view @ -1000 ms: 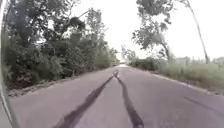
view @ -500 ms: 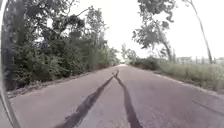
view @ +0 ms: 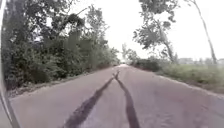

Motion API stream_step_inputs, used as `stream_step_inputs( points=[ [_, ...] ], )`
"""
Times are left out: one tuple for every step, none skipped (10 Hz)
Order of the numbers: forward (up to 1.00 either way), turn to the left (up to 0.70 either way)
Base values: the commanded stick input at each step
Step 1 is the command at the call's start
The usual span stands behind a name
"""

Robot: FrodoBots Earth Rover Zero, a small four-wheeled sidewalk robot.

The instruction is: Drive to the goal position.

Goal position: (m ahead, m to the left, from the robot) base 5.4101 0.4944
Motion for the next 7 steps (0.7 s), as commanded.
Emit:
stream_step_inputs(
  points=[
    [0.7,0.0],
    [0.7,0.0],
    [0.7,0.0],
    [0.7,0.0],
    [0.7,0.0],
    [0.7,0.0],
    [0.7,0.0]
  ],
)
